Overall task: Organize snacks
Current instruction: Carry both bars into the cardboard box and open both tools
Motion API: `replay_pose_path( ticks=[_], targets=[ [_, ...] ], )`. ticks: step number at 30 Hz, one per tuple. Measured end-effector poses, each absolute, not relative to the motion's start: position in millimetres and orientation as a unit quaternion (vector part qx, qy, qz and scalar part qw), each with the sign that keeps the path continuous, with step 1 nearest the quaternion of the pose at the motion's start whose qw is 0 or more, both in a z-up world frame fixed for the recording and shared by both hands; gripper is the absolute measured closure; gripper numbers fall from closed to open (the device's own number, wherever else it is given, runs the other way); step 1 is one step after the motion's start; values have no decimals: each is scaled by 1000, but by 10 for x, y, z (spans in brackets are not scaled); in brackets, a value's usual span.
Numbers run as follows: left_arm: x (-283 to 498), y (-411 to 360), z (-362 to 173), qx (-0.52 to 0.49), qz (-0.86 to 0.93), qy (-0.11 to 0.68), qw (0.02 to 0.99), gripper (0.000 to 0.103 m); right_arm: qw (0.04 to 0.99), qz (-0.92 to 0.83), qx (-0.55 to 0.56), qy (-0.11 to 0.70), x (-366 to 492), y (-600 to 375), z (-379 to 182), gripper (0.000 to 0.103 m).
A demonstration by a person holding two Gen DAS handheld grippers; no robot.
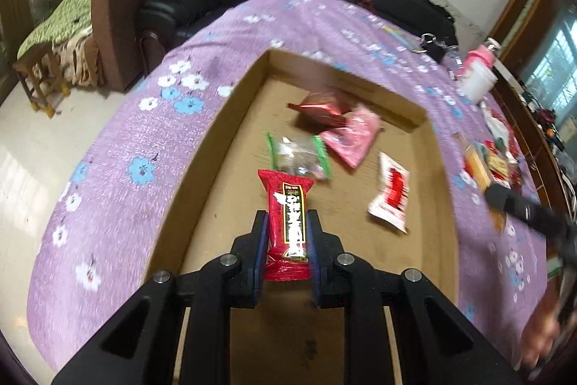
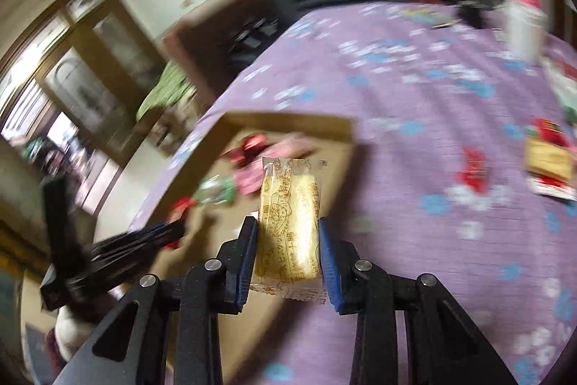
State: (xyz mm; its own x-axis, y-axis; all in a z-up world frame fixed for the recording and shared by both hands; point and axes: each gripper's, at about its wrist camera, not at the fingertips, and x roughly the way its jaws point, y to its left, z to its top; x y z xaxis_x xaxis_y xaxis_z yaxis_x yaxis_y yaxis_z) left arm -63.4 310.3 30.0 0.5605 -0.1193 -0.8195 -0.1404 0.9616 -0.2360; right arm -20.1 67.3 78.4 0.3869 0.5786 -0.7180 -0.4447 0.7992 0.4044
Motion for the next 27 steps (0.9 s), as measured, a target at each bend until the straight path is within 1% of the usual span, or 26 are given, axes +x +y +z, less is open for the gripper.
replay_pose_path(
  ticks=[4, 7, 8, 9, 10, 11, 13, 15, 16, 17, 20, 21, 23, 27],
  targets=[
    [-497, 3123, 225, -143, 7, 476, 868, 84, 810, 337, 25, 479, -227, 1194, 647, 66],
    [-460, 3156, 207, -161, 1, 480, 863, 81, 801, 340, -3, 492, -222, 1434, 470, 66],
    [-485, 3180, 233, -168, -2, 474, 864, 75, 799, 338, -7, 497, -204, 1488, 403, 66],
    [-519, 3198, 268, -172, -3, 467, 867, 66, 798, 334, -10, 502, -186, 1527, 345, 66],
    [-584, 3219, 326, -173, -3, 456, 873, 61, 798, 331, -12, 504, -186, 1552, 308, 66],
    [-628, 3233, 372, -173, -1, 447, 877, 54, 799, 328, -15, 504, -174, 1571, 273, 66],
    [-740, 3265, 477, -177, 1, 429, 886, 49, 805, 326, -16, 495, -181, 1593, 261, 65],
    [-892, 3280, 598, -186, -1, 412, 892, 39, 809, 327, -17, 488, -199, 1596, 272, 64],
    [-936, 3279, 629, -189, -1, 406, 894, 37, 810, 328, -17, 485, -215, 1577, 287, 64],
    [-1014, 3274, 684, -192, -1, 397, 897, 35, 811, 331, -16, 482, -238, 1544, 313, 64],
    [-1206, 3218, 817, -193, 5, 375, 907, 33, 821, 332, -15, 465, -313, 1414, 422, 64],
    [-1260, 3209, 852, -197, 6, 369, 908, 30, 825, 332, -12, 458, -337, 1360, 464, 64],
    [-1372, 3174, 910, -210, 7, 359, 909, 28, 832, 332, -5, 445, -407, 1212, 544, 64],
    [-1570, 3025, 985, -229, 0, 346, 910, 26, 847, 325, 10, 421, -539, 901, 690, 64]
  ],
)
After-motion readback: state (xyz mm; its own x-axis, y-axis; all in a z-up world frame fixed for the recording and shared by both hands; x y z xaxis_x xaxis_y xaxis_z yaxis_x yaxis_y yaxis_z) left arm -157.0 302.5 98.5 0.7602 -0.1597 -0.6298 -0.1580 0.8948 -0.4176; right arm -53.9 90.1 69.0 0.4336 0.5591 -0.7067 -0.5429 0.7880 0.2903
